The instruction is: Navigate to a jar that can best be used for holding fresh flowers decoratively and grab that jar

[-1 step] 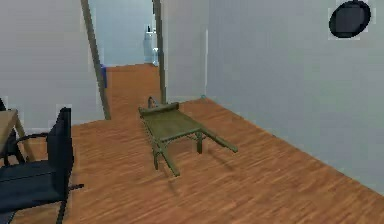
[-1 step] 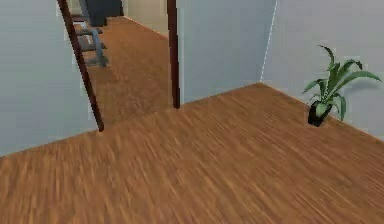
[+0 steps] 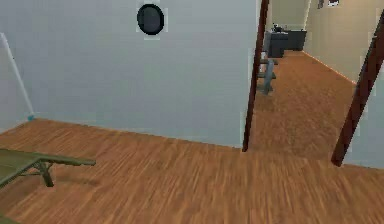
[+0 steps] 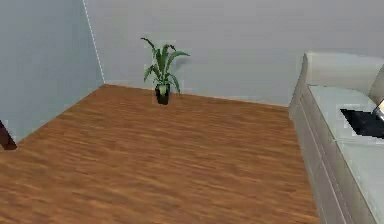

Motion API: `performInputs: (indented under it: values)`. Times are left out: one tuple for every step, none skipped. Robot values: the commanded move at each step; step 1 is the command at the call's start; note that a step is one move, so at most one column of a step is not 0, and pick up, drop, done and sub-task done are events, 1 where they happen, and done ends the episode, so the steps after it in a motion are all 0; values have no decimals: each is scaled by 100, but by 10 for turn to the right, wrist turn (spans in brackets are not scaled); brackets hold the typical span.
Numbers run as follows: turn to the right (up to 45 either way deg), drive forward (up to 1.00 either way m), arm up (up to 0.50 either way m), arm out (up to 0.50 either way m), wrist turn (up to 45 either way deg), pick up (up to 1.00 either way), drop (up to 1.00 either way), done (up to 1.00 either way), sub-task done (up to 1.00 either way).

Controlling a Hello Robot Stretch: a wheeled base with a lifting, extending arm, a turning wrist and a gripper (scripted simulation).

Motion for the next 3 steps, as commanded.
performInputs:
  values:
    - [270,0,0,0,0,0,0,0,0]
    - [0,100,0,0,0,0,0,0,0]
    - [30,0,0,0,0,0,0,0,0]
